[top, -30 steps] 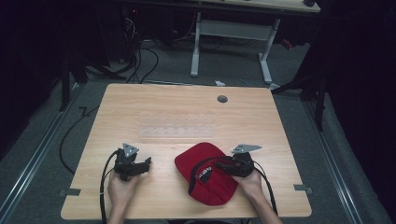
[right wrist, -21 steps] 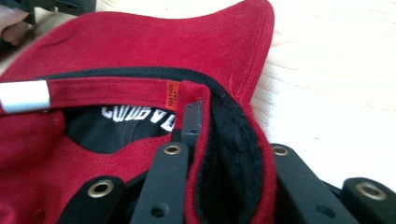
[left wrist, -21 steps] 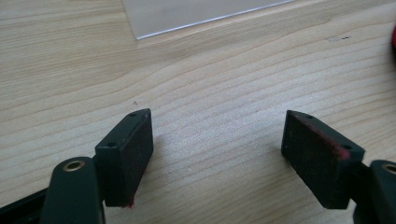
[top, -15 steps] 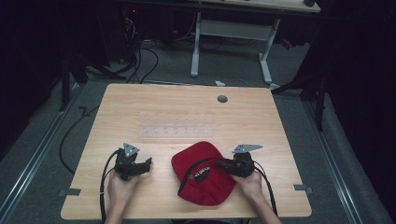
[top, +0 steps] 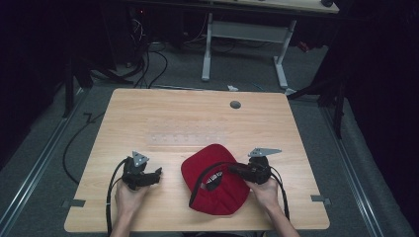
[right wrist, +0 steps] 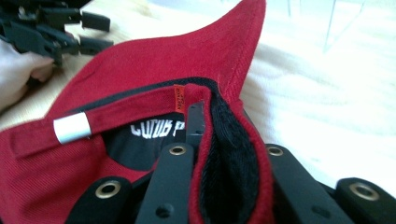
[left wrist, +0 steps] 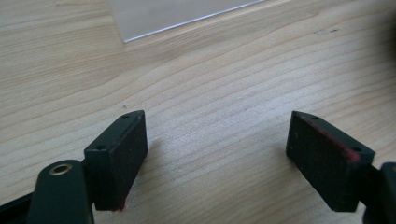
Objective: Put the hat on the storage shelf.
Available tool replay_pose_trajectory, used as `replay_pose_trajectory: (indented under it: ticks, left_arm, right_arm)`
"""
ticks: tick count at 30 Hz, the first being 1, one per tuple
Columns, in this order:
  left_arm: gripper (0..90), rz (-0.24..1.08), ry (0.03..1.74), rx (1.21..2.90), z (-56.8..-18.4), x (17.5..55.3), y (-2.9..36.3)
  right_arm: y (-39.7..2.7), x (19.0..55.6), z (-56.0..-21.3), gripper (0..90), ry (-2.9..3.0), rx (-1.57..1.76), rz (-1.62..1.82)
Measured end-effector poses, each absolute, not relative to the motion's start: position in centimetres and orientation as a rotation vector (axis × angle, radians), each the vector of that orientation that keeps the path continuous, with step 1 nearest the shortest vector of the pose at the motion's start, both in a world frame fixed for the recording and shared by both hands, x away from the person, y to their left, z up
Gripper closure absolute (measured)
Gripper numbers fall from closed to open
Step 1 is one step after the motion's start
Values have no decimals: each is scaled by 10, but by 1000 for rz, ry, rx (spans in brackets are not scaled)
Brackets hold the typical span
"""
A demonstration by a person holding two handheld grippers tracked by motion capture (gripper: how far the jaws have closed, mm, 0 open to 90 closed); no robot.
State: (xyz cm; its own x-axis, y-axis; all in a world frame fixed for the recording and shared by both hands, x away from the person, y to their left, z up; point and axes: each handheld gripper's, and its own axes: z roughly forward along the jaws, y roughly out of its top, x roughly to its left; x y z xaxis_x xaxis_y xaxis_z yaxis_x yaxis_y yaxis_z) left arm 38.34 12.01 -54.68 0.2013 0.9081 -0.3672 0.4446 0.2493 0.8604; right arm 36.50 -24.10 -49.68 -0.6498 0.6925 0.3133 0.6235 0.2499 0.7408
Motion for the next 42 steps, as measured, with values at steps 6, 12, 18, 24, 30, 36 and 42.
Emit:
replay_pose_trajectory:
  ticks: [6,12,18,24,30,36,42]
  left_arm:
    - [213,502,1336,1399,-539,372,114]
    - [209,459,1249,1432,-528,358,101]
    - [202,444,1160,1466,-519,346,83]
    - [172,436,1097,1519,-517,338,66]
    - [153,423,1068,1528,-517,335,56]
    - [150,408,1049,1528,-516,333,50]
    - [149,391,1027,1516,-511,331,44]
  right_arm:
    - [-237,368,-487,820,2412,1277,1391]
    - [-237,373,-479,820,2388,1314,1407]
    - [-239,375,-469,820,2367,1346,1421]
    - [-240,378,-462,821,2349,1367,1439]
    - [-237,382,-455,820,2343,1381,1442]
    - [-227,388,-445,820,2353,1373,1446]
    - [-221,392,-440,821,2351,1390,1457]
